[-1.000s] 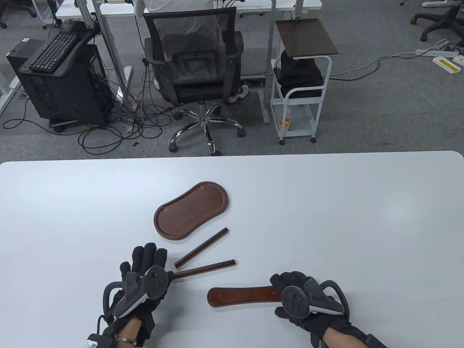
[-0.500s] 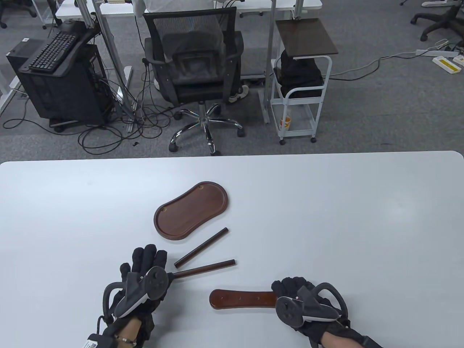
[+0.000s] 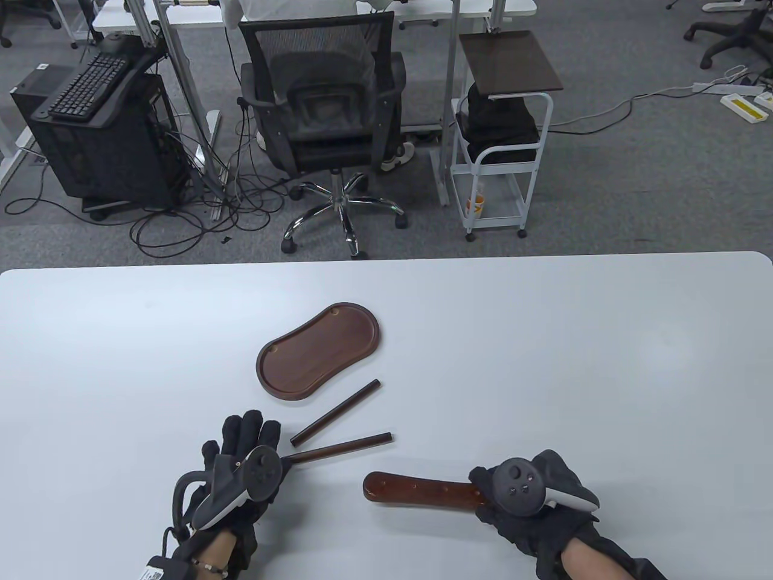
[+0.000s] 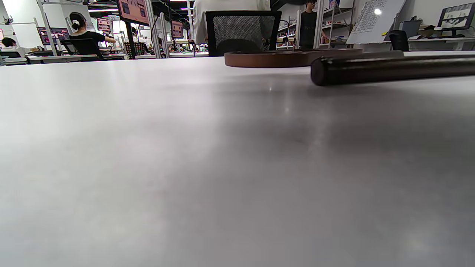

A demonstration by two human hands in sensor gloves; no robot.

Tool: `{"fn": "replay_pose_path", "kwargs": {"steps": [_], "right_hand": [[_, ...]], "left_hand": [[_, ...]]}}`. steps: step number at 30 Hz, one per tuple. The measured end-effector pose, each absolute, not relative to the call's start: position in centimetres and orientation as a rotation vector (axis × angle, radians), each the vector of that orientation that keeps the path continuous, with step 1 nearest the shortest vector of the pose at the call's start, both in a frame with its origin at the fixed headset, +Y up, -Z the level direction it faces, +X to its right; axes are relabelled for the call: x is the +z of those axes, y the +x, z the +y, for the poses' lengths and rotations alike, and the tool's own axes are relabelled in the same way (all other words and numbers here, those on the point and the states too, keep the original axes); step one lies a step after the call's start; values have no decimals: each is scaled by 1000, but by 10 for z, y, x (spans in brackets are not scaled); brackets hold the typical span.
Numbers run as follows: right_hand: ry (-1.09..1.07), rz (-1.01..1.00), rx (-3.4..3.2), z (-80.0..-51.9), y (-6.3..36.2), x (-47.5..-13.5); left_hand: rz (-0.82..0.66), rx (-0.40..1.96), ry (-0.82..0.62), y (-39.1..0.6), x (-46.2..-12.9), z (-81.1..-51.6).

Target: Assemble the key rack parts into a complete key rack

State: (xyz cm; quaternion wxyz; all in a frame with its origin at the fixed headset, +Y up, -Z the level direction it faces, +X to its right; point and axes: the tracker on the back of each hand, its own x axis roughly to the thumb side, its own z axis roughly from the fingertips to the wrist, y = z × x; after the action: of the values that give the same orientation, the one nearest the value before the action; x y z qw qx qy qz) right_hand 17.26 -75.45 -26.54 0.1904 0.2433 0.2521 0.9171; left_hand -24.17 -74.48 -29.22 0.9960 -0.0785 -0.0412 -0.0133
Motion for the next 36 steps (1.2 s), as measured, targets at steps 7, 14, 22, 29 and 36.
{"fn": "replay_pose_path", "kwargs": {"steps": [7, 14, 22, 29, 36], "right_hand": [[417, 481, 2262, -746, 207, -273], [158, 302, 2124, -746, 226, -277], [42, 215, 2043, -745, 232, -278], [26, 206, 1994, -745, 231, -278], [47, 212, 1991, -745, 231, -278]], "left_hand": [[-108, -24, -157, -236, -290, -744], [-140, -34, -139, -225, -288, -742], [-223, -72, -124, -196, -288, -741], [-311, -218, -139, -158, -295, -749], [-312, -332, -140, -141, -307, -748]]}}
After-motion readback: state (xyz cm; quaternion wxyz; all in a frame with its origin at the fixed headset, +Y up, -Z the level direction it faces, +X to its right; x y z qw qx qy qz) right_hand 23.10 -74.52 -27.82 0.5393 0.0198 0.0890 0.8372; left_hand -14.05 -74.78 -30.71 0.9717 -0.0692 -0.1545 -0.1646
